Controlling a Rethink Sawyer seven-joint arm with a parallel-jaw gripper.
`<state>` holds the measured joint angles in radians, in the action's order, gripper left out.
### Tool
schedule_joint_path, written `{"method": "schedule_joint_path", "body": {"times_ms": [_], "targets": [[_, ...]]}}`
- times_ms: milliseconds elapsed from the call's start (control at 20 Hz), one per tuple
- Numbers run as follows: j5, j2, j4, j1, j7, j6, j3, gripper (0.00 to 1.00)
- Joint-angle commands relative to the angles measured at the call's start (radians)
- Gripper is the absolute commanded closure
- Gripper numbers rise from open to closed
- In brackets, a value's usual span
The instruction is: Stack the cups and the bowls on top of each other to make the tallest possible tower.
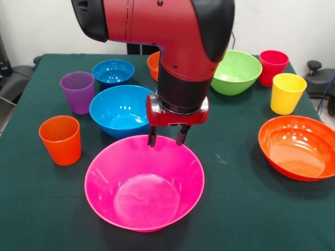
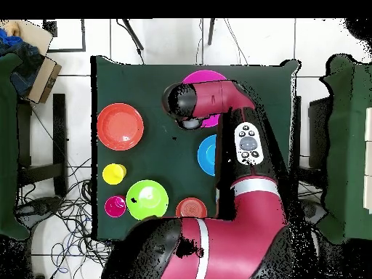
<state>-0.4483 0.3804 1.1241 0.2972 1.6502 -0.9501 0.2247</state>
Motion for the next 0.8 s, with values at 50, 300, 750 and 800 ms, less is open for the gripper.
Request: {"method": "schedule_joint_path", "body": {"times_ms": [50, 300, 750, 800], "targets": [[0.001, -0.033, 0.028, -0.03, -0.019, -0.011, 0.044, 0.0], [-0.002, -0.038, 0.027, -0.023, -0.077, -0.022, 0.066, 0.0], [-0.015, -0.059, 0.007, -0.011, -0.184, -0.04, 0.102, 0.0], [-0.015, -0.06, 0.009, -0.01, -0.187, -0.041, 0.104, 0.0]]}}
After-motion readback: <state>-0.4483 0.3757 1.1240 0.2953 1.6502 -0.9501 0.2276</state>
